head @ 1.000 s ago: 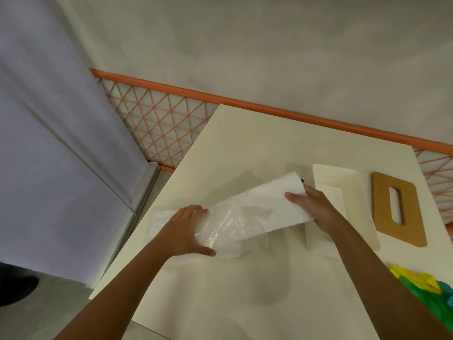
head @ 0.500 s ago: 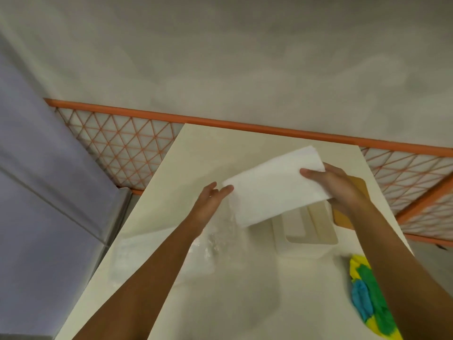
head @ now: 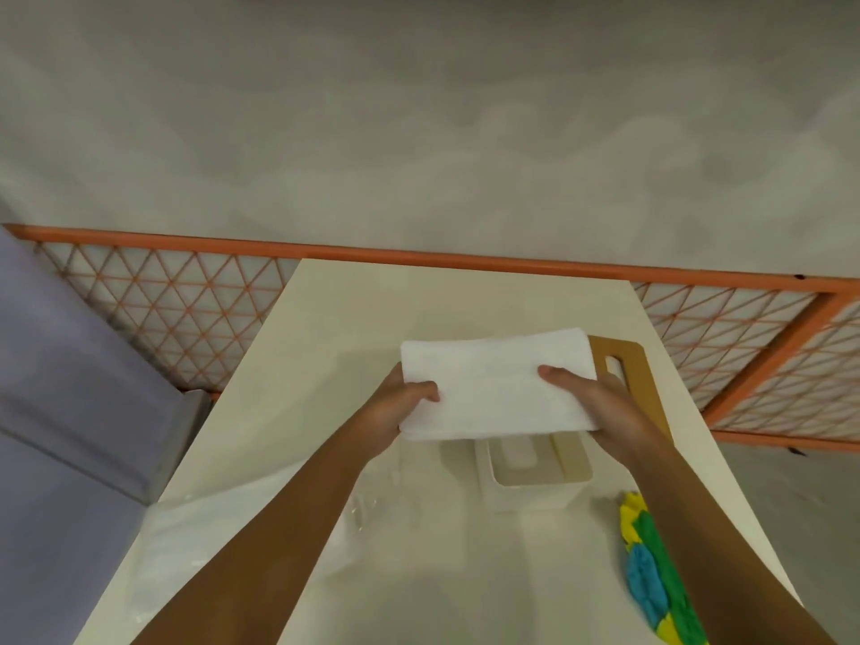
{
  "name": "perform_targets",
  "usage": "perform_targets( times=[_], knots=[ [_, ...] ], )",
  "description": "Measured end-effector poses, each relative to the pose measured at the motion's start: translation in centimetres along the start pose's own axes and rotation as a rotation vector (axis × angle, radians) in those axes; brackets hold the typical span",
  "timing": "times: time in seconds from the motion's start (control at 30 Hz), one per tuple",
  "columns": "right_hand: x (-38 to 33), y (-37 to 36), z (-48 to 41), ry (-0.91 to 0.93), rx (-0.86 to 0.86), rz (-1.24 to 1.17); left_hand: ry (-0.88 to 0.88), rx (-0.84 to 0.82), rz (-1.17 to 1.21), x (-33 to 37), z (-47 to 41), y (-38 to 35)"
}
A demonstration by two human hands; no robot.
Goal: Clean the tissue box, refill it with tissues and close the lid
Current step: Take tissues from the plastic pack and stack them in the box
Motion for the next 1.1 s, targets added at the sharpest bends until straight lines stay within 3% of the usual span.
perform_targets(
  times=[0.27,0.5,0.6,0.83,1.1],
  knots=[
    [1.2,3.4,-1.8,-0.069,-0.041,-0.042,-0.085,-0.010,-0.542,5.3,-3.1,-0.4],
    [2.2,4.5,-2.5,-0.062,-0.033,0.439,-0.215,-0.059,-0.764,9.2,-6.9,-4.0],
    [3.0,4.4,-3.1,-0.011,0.019,0.658,-0.250,-0.062,-0.880,8.9,-9.1,-6.2],
    [6.3,3.5,-3.3,-0.111,0.077,0.756,-0.274,-0.100,-1.161,5.6,-12.9,-9.6],
    [8.0,1.7,-3.7,-0.178,0.036,0.972,-0.274,-0.094,-1.310,2.3,-15.3,-11.5]
  ],
)
Point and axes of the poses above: each hand's wrist, its own z-axis away from the middle knuckle, its own y-axis out of the back of the hand, x = y × z, the point moved 6 cm from there along -z, towards the middle knuckle, and after that the axes turned 10 degrees about -z, right-handed, at the moved point
